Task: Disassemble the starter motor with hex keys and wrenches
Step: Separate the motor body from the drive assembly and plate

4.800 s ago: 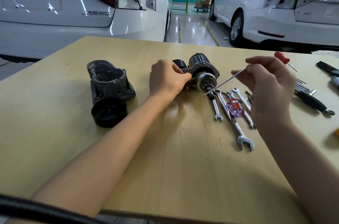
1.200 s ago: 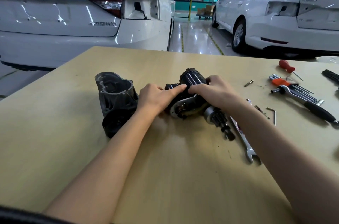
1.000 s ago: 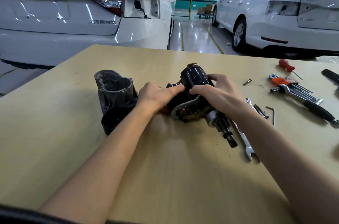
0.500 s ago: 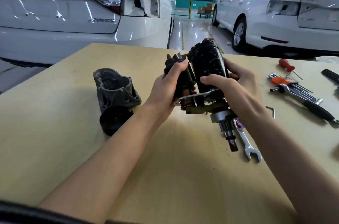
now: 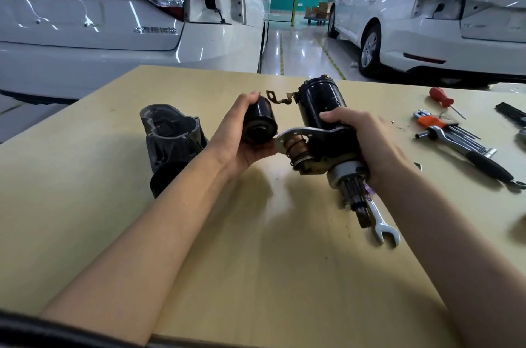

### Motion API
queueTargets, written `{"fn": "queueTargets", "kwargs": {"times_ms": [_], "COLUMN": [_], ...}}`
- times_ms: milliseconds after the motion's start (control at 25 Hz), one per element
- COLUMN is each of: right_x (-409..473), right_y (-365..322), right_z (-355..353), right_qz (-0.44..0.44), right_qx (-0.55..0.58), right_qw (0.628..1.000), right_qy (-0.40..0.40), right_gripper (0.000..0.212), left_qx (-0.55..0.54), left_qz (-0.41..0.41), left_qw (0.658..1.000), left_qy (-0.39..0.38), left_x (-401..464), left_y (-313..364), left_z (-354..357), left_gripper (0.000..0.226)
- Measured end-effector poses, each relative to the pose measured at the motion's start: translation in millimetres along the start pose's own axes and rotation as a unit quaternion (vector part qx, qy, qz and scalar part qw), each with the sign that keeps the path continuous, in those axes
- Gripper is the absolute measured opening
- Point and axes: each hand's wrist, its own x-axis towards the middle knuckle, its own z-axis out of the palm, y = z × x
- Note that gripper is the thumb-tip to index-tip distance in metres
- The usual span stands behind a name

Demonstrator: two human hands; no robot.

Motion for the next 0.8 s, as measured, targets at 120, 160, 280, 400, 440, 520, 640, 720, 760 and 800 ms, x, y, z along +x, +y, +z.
{"fn": "queueTargets", "kwargs": {"times_ms": [120,160,280,400,440,520,640,720,760,800], "right_x": [3,4,11,10,11,11,12,12,11,10], "right_y": [-2,-3,-4,-7,-9,-10,-10,-8,-8,-8], "right_z": [-7,-10,-18,-19,-18,-18,-17,-14,-13,-13], "right_qz": [0.062,0.066,0.061,0.042,0.038,0.032,0.027,0.025,0.023,0.022], "right_qx": [0.037,0.058,0.142,0.213,0.227,0.233,0.221,0.225,0.228,0.227], "right_qw": [0.997,0.996,0.988,0.976,0.973,0.972,0.975,0.974,0.973,0.973], "right_qy": [-0.024,-0.028,-0.033,-0.020,-0.025,-0.026,-0.013,-0.024,-0.033,-0.042], "right_gripper": [0.074,0.068,0.032,0.021,0.030,0.037,0.025,0.035,0.040,0.042], "left_qx": [0.032,0.059,0.256,0.557,0.598,0.624,0.646,0.650,0.654,0.662], "left_qz": [-0.028,-0.034,-0.006,0.050,0.055,0.058,0.076,0.086,0.088,0.090], "left_qw": [0.999,0.998,0.964,0.817,0.786,0.764,0.741,0.736,0.732,0.724], "left_qy": [-0.018,-0.014,0.068,0.142,0.145,0.155,0.168,0.168,0.169,0.172], "left_x": [-1,-1,2,2,0,-3,-4,-6,-6,-6], "left_y": [4,6,7,-1,-3,-3,0,0,-1,-1], "left_z": [-4,-5,-7,-10,-8,-7,-7,-8,-8,-8], "left_gripper": [0.034,0.035,0.035,0.052,0.053,0.052,0.045,0.043,0.044,0.045]}}
